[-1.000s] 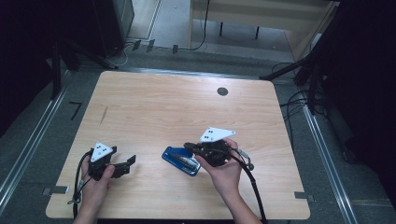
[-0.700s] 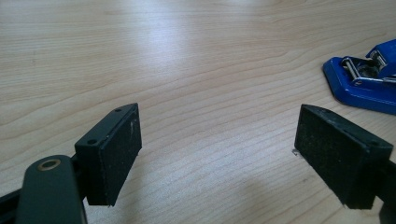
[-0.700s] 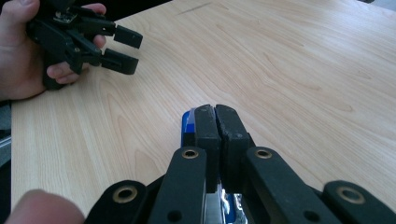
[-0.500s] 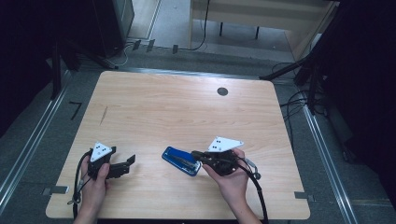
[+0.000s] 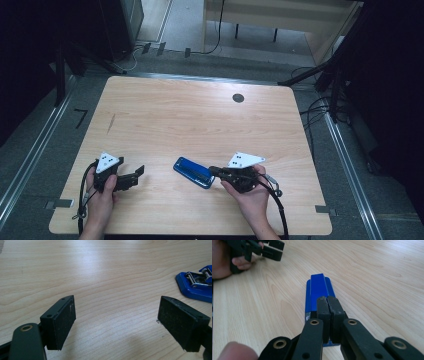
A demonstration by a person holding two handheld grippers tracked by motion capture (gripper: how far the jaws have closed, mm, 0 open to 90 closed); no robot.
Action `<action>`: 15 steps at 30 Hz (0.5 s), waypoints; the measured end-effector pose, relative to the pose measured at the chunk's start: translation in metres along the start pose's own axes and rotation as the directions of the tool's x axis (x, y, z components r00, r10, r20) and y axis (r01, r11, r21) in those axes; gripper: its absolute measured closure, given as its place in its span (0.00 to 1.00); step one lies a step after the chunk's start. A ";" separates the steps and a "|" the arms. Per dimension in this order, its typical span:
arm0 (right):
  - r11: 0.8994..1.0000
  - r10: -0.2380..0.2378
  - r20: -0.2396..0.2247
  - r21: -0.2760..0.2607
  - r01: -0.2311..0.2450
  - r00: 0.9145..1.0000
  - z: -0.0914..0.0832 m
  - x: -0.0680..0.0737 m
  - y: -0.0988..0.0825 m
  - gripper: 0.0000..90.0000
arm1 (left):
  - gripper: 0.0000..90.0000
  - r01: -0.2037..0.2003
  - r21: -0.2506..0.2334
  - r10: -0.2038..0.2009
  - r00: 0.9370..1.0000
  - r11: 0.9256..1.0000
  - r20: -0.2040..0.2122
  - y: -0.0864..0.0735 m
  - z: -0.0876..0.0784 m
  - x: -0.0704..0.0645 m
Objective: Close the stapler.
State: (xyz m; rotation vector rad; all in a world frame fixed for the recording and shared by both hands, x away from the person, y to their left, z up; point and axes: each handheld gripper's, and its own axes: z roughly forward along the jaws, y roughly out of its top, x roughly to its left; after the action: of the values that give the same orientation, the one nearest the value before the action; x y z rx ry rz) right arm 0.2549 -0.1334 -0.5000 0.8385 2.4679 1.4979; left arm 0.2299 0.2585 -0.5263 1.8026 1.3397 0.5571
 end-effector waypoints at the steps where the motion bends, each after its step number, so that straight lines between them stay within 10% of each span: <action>1: 1.000 0.000 0.000 0.000 0.000 1.000 0.000 0.000 0.000 1.00 | 0.17 0.000 0.000 0.000 1.000 1.000 0.000 0.000 0.000 0.000; 15: 0.999 0.041 -0.033 -0.022 -0.042 0.999 0.003 0.005 -0.013 1.00 | 0.17 0.002 0.000 -0.002 1.000 1.000 -0.003 0.000 0.000 0.001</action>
State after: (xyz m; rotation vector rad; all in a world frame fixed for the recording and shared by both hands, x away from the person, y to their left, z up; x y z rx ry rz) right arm 0.2472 -0.1332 -0.5117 0.8735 2.4656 1.5622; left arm 0.2304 0.2590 -0.5264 1.8015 1.3431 0.5586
